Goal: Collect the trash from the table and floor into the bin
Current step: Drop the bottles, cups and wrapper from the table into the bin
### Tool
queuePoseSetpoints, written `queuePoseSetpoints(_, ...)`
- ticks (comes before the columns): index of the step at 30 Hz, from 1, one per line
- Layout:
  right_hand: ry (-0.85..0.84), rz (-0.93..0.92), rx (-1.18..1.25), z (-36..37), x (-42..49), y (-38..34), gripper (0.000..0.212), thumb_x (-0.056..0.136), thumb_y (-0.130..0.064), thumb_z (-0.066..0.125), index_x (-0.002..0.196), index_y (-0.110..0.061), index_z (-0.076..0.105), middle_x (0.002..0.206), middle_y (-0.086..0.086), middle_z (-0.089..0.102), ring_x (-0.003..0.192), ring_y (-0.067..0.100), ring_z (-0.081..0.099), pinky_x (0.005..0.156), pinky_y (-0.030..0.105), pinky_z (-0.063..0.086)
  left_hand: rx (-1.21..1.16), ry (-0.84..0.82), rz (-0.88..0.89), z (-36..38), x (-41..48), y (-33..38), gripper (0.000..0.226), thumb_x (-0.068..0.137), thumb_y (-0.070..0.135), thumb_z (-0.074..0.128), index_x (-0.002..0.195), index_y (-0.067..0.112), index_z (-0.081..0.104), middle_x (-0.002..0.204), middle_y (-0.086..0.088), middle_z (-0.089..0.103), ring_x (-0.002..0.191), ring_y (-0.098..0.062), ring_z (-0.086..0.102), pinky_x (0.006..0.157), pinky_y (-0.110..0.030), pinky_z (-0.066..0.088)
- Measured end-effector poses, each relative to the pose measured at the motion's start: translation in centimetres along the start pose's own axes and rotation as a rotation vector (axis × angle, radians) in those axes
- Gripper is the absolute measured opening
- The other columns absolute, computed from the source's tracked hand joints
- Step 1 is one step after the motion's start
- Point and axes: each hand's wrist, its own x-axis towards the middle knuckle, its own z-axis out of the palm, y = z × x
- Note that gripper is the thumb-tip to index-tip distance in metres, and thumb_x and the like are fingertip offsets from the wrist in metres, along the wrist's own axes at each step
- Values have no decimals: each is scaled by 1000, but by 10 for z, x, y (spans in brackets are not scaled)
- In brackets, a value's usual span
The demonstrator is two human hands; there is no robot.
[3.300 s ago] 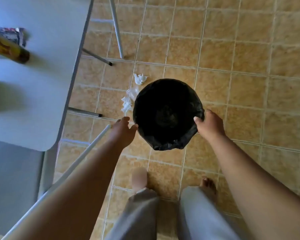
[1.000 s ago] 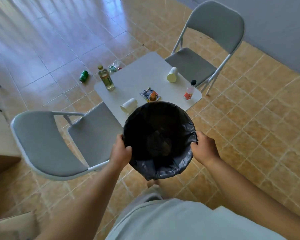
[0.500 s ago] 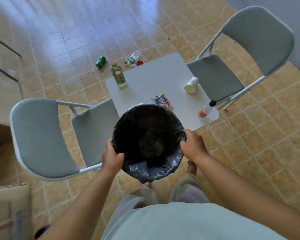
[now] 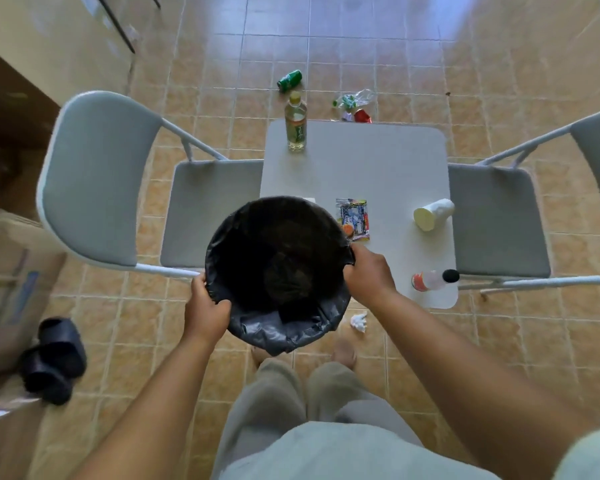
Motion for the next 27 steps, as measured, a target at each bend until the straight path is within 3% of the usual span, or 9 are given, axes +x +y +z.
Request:
queuePoseSetpoints(6, 15, -86, 25, 1, 18, 6, 25, 91, -15, 51, 114, -18, 60, 93, 3, 62, 81, 24, 58, 66, 24, 39, 18, 32, 13, 6, 3, -1, 53, 76, 7, 54, 123, 25, 39, 94, 3, 59, 85, -19, 59, 58, -25, 42)
queuePoseSetpoints(8, 69, -96, 9, 0, 22, 10, 25, 94, -38, 52, 109, -22, 64, 89, -3, 63, 81, 19, 59, 66, 24, 40, 86, 95, 70, 8, 4, 2, 55, 77, 7, 58, 128, 17, 39, 120, -7, 53, 113, -30, 53, 83, -32, 48)
queuePoseSetpoints(11, 286, 17, -13, -5, 42, 16, 51, 91, -65, 34, 88, -25, 65, 76, -6, 59, 72, 20, 54, 55, 24, 32, 265, 201, 250, 10, 7, 6, 77, 84, 17, 65, 148, 8, 22, 160, -8, 12, 146, -25, 15, 111, -30, 21)
queuePoseSetpoints(13, 357, 77, 15, -7, 67, 22, 47, 95, -55, 33, 77, -20, 59, 71, 1, 57, 71, 29, 54, 51, 29, 27, 356, 211, 375, 12, 10, 7, 82, 87, 27, 64, 151, 11, 14, 162, -1, 3, 148, -19, 9, 113, -29, 17)
queuePoseSetpoints(15, 298, 49, -42, -4, 95, 30, 32, 96, -38, 40, 91, -18, 65, 87, 10, 66, 85, 34, 60, 60, 32, 38, 401, 191, 445, 17, 13, 8, 81, 90, 34, 61, 153, 14, 13, 162, 4, 0, 148, -12, 5, 114, -28, 15)
queuePoseSetpoints(18, 53, -88, -283, 2, 124, 39, 37, 93, -26, 50, 129, -22, 58, 126, 11, 61, 112, 34, 57, 89, 39, 47, 417, 194, 468, 23, 17, 7, 80, 91, 39, 57, 153, 15, 12, 162, 7, -2, 144, -2, 0, 113, -25, 13)
queuePoseSetpoints(20, -135, -224, -448, 9, 136, 43, 45, 90, -25, 55, 135, -28, 51, 138, 5, 51, 119, 32, 53, 90, 39, 47, 436, 205, 470, 25, 19, 4, 80, 92, 39, 56, 153, 14, 11, 162, 6, -2, 145, -5, 2, 113, -23, 13)
queuePoseSetpoints(23, -193, -378, -630, 23, 144, 50, 34, 87, -21, 61, 121, -28, 59, 124, 1, 54, 103, 31, 60, 70, 31, 44, 465, 209, 476, 26, 21, 0, 80, 92, 39, 55, 153, 13, 10, 162, 6, -3, 147, -7, 2, 113, -23, 13)
queuePoseSetpoints(27, -56, -401, -597, 29, 139, 67, 23, 85, -10, 61, 107, -17, 64, 103, 9, 58, 88, 34, 60, 66, 29, 37, 466, 199, 493, 26, 21, -1, 80, 92, 38, 56, 153, 12, 11, 162, 6, -3, 148, -14, 8, 112, -24, 15)
